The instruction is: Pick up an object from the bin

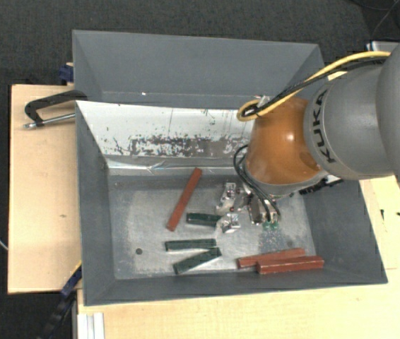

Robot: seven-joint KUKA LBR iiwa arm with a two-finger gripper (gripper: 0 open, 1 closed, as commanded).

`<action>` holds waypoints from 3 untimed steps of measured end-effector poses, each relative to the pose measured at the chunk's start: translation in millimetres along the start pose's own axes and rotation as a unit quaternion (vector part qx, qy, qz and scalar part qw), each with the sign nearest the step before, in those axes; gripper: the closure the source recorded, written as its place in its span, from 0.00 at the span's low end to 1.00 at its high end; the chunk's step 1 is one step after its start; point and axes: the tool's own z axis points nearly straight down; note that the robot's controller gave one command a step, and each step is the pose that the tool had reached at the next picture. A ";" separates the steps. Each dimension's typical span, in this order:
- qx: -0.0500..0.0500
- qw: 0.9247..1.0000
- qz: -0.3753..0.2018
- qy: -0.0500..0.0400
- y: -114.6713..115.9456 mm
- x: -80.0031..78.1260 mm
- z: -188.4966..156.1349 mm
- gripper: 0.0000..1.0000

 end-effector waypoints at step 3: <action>0.002 0.986 -0.168 -0.005 18.3 6.5 -129.9 1.00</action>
Offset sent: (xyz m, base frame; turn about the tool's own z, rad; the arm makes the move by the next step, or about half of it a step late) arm 0.0035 0.0468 0.0262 -0.3442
